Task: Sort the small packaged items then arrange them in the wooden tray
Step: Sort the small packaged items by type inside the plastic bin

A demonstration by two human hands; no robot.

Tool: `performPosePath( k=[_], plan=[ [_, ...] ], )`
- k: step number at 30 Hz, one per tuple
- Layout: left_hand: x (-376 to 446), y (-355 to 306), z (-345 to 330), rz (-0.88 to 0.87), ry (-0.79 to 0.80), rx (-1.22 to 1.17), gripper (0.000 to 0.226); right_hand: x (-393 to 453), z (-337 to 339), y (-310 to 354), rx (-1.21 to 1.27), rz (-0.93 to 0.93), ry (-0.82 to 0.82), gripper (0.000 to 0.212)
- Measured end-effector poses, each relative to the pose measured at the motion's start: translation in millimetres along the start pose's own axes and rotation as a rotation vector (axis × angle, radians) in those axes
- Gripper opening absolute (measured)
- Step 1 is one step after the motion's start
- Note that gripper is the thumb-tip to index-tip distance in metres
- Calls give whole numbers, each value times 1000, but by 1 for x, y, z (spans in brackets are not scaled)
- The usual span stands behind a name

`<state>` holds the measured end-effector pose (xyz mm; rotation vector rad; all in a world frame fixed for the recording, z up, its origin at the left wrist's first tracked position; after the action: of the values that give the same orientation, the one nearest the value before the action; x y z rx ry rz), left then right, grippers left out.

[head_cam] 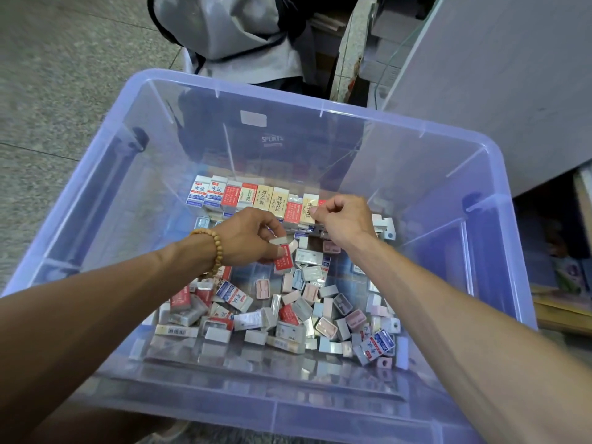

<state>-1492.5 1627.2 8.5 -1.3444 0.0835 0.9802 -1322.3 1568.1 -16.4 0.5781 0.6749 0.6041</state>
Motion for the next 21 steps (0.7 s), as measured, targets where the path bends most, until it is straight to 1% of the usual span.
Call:
performPosePath(
  k=[4,7,9,11,13,14,16,17,18,19,21],
  plan=[
    [-2,-6,0,-8,-5,-91,14,1,0,2,-42,7,-7,24],
    [-5,-10,0,9,-4,-98,14,-2,13,1,24,-22,-88,33],
    [-7,-12,0,20,-1,-92,13,-2,26,-4,20,-73,-135,37],
    [-8,-12,1,27,9,-64,14,-4,34,-10,-19,-138,-83,26],
    [-11,-13,2,15,29,-22,15,-13,36,-19,-130,-172,41,16],
    [-13,-13,3,4,37,-6,15,-17,37,-23,-220,-151,70,13],
    [-18,-13,5,-17,47,32,15,-25,44,-26,-446,-41,21,11],
    [-21,-13,7,-26,45,58,14,-27,48,-24,-547,21,-21,15],
    [-25,-13,10,-34,37,82,15,-26,51,-23,-629,84,-46,25],
    [-27,-14,13,-45,24,98,15,-23,51,-22,-700,145,-38,37],
    [-29,-17,18,-81,-15,103,16,-16,46,-23,-876,238,69,59]
  ],
)
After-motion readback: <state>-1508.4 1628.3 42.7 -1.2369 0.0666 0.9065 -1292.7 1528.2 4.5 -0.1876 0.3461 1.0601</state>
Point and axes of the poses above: each hand's wrist, its own x-axis towards the middle knuckle, its own z-axis out of the back of the hand, y = z × x, the point moved 4 cm from there along x, towards the middle knuckle, and after that the axes turned 7 degrees about -x, right-handed, at the moved point
